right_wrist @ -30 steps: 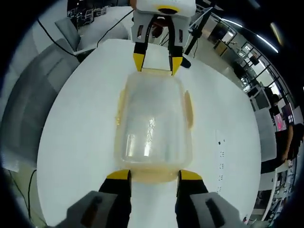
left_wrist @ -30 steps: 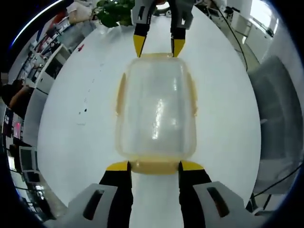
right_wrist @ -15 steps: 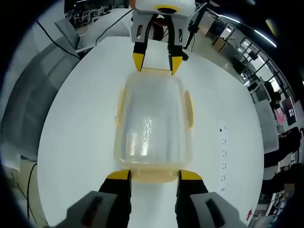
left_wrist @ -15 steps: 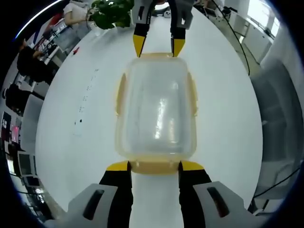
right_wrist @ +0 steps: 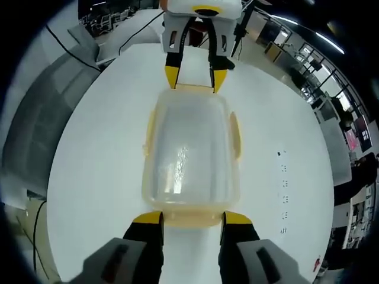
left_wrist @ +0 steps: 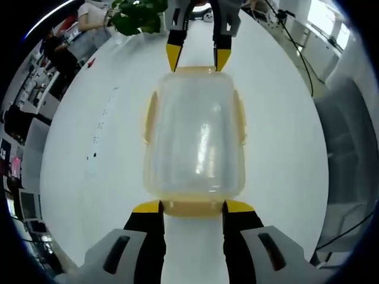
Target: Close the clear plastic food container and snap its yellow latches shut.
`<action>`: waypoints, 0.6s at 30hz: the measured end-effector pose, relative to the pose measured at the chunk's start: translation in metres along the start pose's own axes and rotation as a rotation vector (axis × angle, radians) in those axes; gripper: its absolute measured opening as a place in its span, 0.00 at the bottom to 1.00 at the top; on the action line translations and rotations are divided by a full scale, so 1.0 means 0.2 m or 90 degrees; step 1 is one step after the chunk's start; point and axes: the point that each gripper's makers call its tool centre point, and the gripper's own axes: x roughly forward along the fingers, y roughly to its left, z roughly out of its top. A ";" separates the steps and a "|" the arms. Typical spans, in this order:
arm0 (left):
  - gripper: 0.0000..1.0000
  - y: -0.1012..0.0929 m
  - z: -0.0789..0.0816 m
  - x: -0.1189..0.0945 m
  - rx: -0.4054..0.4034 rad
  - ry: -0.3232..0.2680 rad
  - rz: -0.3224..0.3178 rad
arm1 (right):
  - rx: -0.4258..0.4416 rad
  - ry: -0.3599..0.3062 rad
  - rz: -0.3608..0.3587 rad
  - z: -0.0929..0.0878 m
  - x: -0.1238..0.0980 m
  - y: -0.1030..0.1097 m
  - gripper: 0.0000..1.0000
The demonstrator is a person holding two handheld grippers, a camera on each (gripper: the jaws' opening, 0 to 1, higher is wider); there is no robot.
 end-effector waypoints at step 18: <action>0.35 0.00 0.00 0.07 0.002 -0.004 -0.020 | 0.022 0.004 0.022 -0.04 0.06 0.03 0.34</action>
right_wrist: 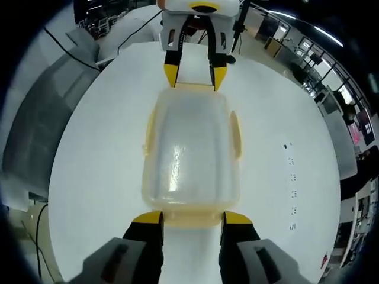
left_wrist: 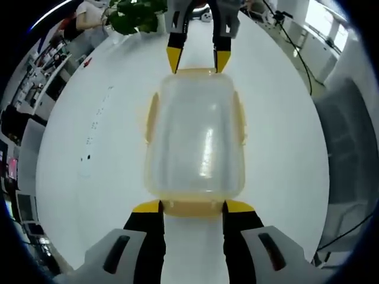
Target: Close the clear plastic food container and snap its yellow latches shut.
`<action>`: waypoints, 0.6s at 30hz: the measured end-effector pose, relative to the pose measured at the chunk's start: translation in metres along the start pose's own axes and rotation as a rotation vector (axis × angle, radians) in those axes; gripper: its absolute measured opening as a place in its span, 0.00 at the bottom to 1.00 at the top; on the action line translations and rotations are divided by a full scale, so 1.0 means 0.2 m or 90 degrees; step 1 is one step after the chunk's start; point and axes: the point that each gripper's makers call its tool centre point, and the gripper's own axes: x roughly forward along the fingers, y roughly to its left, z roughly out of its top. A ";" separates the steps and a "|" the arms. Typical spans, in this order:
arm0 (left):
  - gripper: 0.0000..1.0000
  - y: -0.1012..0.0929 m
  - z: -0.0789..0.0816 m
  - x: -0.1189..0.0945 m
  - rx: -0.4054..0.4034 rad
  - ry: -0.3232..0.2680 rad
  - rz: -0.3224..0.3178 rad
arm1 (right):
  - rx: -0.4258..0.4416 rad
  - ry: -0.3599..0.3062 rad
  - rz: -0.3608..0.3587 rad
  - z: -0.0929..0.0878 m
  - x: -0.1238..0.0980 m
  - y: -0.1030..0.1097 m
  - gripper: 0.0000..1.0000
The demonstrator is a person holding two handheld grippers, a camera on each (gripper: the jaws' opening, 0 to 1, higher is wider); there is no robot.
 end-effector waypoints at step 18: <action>0.35 0.01 -0.02 0.01 -0.008 -0.015 -0.016 | 0.004 0.001 0.003 0.00 0.02 -0.01 0.35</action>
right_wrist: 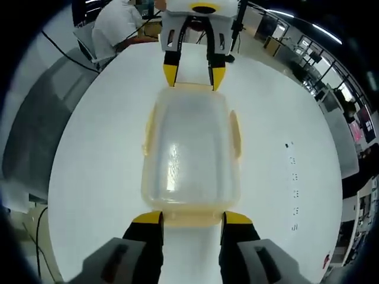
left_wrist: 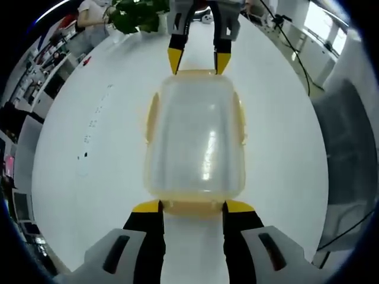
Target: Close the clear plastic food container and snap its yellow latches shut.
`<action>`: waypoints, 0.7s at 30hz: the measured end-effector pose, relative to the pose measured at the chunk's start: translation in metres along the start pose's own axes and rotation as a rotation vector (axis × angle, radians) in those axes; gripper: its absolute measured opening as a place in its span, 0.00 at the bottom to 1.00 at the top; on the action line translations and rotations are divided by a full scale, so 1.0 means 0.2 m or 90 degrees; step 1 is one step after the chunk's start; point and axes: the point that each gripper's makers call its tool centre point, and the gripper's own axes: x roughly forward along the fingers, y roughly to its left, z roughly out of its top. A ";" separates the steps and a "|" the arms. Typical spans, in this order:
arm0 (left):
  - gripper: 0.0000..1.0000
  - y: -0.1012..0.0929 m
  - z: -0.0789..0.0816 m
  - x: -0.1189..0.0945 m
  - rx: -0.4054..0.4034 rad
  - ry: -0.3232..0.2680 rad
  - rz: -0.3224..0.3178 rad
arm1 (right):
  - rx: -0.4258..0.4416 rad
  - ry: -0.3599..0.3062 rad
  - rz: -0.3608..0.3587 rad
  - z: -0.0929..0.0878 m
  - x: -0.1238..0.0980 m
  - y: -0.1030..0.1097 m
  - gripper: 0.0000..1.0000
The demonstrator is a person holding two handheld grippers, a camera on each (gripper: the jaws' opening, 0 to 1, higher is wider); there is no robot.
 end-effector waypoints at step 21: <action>0.37 0.00 -0.02 0.00 0.009 0.001 -0.004 | -0.028 -0.004 -0.008 0.01 0.01 -0.01 0.37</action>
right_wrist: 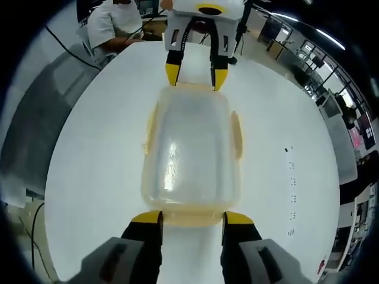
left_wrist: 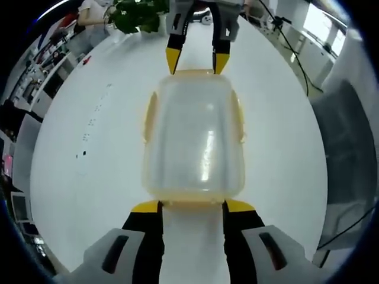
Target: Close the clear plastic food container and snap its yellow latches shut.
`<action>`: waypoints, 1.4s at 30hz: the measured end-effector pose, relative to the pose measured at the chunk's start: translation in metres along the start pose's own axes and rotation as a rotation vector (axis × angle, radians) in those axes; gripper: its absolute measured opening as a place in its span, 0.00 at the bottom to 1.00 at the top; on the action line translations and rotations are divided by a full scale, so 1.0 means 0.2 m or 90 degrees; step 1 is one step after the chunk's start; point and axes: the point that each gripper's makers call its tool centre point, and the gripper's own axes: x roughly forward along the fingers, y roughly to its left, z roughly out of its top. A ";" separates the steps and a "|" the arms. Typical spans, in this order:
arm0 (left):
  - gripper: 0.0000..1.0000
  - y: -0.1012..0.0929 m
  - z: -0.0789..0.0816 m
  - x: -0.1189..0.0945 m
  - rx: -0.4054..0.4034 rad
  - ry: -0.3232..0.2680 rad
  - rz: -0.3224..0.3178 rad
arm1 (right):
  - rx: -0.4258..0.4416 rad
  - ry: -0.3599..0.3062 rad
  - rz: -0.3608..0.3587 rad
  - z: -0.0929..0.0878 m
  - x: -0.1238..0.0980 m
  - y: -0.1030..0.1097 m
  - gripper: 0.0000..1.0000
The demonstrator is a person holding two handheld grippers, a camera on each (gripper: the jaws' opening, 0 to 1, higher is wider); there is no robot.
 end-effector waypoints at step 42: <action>0.35 0.08 0.10 -0.12 -0.435 -0.125 0.128 | 0.520 -0.074 -0.044 0.09 -0.10 -0.10 0.29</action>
